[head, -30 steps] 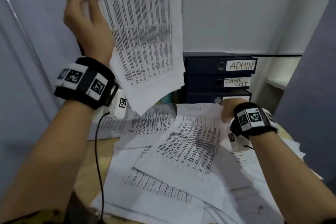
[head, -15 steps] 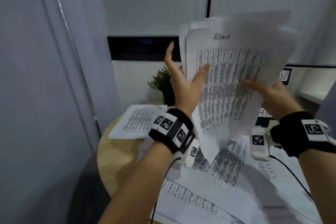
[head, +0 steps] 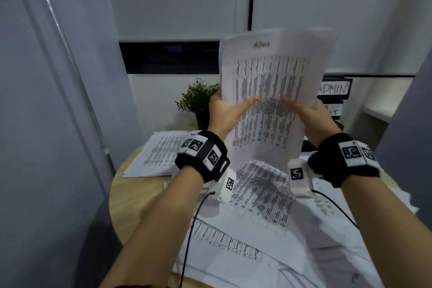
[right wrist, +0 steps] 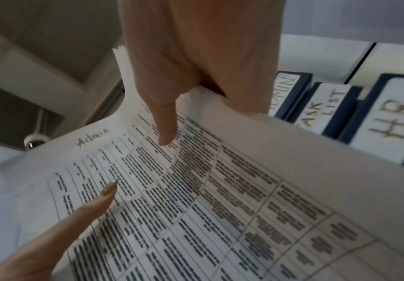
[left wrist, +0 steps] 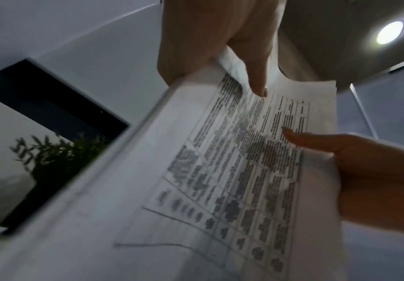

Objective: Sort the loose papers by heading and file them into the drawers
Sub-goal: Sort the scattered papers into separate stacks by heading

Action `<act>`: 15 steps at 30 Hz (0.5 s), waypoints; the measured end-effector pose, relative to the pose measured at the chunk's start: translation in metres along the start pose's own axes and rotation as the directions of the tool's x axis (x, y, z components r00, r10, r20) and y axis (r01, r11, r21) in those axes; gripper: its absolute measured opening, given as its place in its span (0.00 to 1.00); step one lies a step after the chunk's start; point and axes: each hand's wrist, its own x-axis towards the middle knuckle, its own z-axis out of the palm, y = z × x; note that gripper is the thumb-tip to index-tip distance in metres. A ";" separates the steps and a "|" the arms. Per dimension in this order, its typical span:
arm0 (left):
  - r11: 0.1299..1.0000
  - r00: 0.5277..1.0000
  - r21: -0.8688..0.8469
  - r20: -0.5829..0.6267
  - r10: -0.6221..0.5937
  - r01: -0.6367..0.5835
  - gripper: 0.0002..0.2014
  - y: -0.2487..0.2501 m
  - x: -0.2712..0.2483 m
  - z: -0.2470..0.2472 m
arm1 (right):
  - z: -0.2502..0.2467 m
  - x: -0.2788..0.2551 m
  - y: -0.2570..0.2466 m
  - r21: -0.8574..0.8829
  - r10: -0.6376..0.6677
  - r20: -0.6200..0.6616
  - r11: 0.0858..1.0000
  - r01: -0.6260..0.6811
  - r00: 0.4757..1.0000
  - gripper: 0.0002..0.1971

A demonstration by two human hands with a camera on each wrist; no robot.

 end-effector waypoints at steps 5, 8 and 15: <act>0.997 0.999 -0.073 0.038 0.033 -0.031 0.27 0.023 0.018 -0.011 | 0.000 0.018 -0.016 0.009 -0.039 -0.046 0.999 0.039 0.998 0.35; 0.997 0.996 0.066 0.083 -0.038 0.032 0.20 0.018 0.017 -0.015 | 0.002 0.018 -0.009 0.002 0.011 -0.031 1.000 -0.011 0.999 0.34; 0.756 0.841 0.588 0.223 -0.492 0.287 0.31 -0.021 0.010 -0.037 | 0.008 0.013 0.024 -0.097 0.275 -0.002 0.957 -0.274 0.961 0.20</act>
